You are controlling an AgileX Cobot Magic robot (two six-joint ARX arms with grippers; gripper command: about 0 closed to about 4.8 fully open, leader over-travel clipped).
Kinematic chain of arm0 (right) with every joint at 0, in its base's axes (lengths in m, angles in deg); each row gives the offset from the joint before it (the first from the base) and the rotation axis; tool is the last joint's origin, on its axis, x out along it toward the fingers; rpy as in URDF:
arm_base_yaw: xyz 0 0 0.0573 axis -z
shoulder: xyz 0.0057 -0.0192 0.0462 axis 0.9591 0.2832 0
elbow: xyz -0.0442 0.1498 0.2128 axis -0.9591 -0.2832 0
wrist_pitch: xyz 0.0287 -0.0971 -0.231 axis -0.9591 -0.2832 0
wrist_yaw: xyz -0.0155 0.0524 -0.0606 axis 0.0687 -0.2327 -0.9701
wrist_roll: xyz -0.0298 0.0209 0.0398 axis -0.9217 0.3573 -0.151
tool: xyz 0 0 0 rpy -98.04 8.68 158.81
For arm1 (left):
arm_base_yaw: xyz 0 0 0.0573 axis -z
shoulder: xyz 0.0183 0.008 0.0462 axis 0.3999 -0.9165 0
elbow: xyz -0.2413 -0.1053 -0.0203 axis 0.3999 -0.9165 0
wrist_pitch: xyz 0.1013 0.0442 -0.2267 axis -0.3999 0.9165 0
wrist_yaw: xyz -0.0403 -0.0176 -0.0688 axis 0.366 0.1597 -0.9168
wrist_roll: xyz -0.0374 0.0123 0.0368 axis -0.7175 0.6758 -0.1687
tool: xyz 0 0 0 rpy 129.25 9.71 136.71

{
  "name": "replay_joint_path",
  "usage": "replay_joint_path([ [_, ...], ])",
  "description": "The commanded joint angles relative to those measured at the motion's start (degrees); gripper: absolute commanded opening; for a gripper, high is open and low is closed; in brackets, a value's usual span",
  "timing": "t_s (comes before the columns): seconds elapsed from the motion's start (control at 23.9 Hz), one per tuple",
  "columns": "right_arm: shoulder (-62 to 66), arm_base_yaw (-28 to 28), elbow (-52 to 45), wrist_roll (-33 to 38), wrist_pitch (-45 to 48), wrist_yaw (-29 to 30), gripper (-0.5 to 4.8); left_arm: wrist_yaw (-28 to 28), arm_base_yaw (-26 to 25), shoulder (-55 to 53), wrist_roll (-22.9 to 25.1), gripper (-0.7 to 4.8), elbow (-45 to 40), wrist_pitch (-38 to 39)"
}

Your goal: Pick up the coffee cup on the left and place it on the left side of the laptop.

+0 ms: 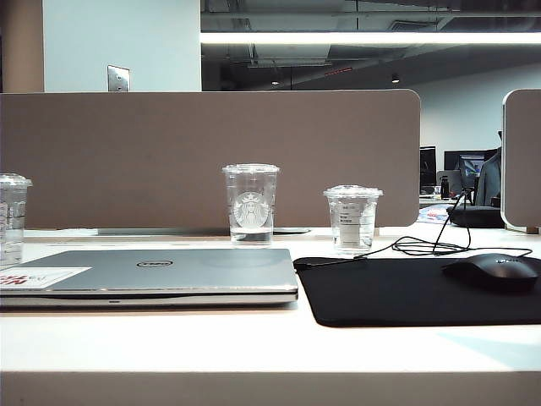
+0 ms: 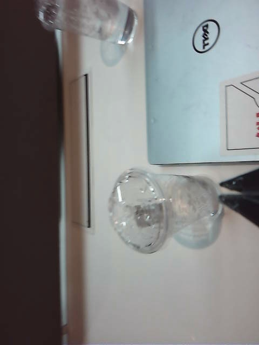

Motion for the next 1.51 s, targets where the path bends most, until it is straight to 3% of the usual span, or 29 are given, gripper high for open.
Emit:
replay_joint_path([
  [0.04,-0.11,-0.04,0.35,-0.04,1.03,-0.07,-0.03,-0.37,0.02,4.28,-3.45,-0.06,0.0,2.36],
  [0.38,-0.13,-0.04,0.35,-0.04,1.05,-0.04,-0.03,0.26,0.68,12.59,-5.18,-0.06,-0.85,4.09],
  [0.67,-0.13,-0.04,0.35,-0.04,1.05,-0.04,-0.03,7.04,11.15,16.09,-4.76,-0.06,-5.07,2.21],
  [0.8,-0.13,0.0,0.35,-0.04,1.03,-0.07,-0.03,8.09,13.51,17.57,-4.76,-0.06,-9.05,-2.27],
  [0.96,-0.13,0.0,0.35,-0.04,1.01,-0.04,-0.03,8.11,13.25,21.03,-4.72,-0.06,-14.93,-7.74],
  [1.21,-0.13,0.0,0.35,-0.04,1.01,-0.04,-0.03,7.76,13.05,22.05,-4.72,-0.06,-17.88,-7.91],
  [1.51,-0.17,0.0,0.35,-0.04,1.03,-0.04,-0.03,1.97,9.62,22.05,-4.74,-0.06,-20.85,-9.66],
])
